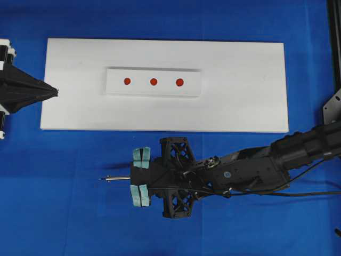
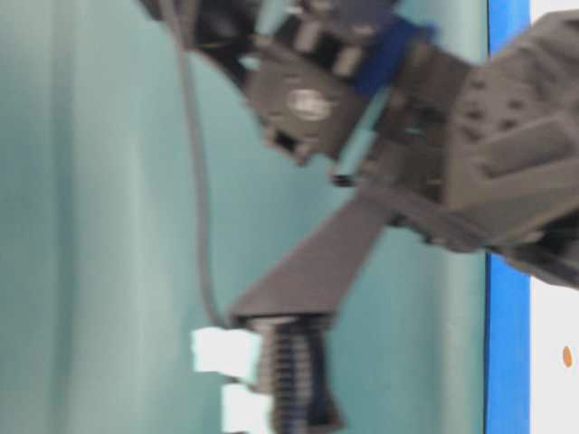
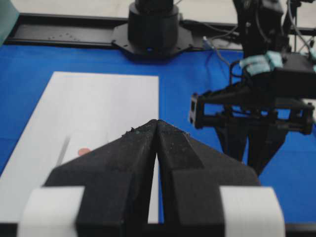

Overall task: Touch the tip of the soldering iron to the mark.
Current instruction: 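Lower the iron onto the table and open the right gripper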

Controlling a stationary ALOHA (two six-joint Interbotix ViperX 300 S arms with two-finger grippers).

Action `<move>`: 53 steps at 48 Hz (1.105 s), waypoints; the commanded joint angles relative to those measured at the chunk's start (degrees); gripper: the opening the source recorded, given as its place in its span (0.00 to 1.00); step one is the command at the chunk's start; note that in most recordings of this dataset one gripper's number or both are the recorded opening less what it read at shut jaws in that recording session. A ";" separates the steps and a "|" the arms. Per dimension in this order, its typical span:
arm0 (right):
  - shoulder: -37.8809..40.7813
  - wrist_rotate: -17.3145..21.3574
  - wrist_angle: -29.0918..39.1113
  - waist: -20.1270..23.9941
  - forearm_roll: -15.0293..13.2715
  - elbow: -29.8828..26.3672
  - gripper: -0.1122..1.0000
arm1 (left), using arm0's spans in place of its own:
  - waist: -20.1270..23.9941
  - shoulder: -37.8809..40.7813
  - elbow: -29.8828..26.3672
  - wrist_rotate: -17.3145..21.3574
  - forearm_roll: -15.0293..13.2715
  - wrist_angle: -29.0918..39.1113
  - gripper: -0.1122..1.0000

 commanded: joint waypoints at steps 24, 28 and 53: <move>2.46 0.09 -7.91 -0.70 0.00 2.99 0.16 | -0.18 0.00 -0.70 0.00 0.18 -0.26 0.10; 2.46 0.09 -8.61 -0.70 0.00 3.43 0.16 | -0.18 0.00 -0.79 0.00 0.18 -0.26 0.10; 1.67 0.09 -7.03 -0.44 1.23 5.45 0.16 | -0.18 -0.62 -0.88 0.00 0.18 -0.35 0.10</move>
